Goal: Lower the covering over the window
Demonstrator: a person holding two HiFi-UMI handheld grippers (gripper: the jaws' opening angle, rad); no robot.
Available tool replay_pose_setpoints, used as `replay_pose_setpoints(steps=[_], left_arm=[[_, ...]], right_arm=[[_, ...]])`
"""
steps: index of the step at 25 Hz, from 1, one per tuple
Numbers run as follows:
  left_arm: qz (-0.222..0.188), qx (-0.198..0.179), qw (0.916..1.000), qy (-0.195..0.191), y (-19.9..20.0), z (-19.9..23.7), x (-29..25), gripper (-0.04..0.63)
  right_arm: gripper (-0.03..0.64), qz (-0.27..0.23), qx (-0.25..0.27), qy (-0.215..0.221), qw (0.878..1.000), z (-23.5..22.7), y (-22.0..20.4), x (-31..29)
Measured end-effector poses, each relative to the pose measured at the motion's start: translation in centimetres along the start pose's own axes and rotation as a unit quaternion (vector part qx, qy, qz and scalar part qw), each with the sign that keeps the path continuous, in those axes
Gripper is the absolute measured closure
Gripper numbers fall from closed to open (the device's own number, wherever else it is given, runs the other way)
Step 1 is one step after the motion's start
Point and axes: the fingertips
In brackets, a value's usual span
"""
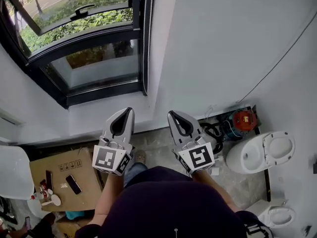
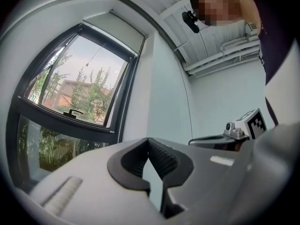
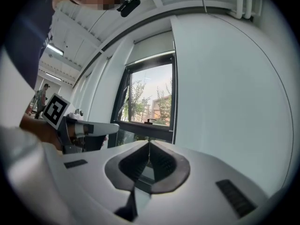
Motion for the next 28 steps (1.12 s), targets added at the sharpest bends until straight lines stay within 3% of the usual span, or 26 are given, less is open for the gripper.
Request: replay_pose_setpoints(steps=[9, 20, 28], left_arm=[[0.005, 0.003, 0.9989, -0.047, -0.1, 6.2, -8.2, 0.586], [0.017, 0.004, 0.9933, -0.115, -1.3, 10.5, -17.7, 0.586], [0.018, -0.006, 0.9907, -0.135, -1.3, 12.2, -22.0, 0.586]], right_arm=[[0.603, 0.004, -0.002, -0.055, 0.998, -4.1, -0.3, -6.4], [0.603, 0.021, -0.003, -0.129, 0.991, -8.7, -1.0, -11.3], [0.604, 0.020, 0.003, -0.141, 0.990, -9.1, -1.1, -12.8]])
Point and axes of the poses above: the fingertips, and each gripper's own axes: x backward along the fingers, z to its left, y out of its top, and after that the axes turned 2 degrees about z, right-handed
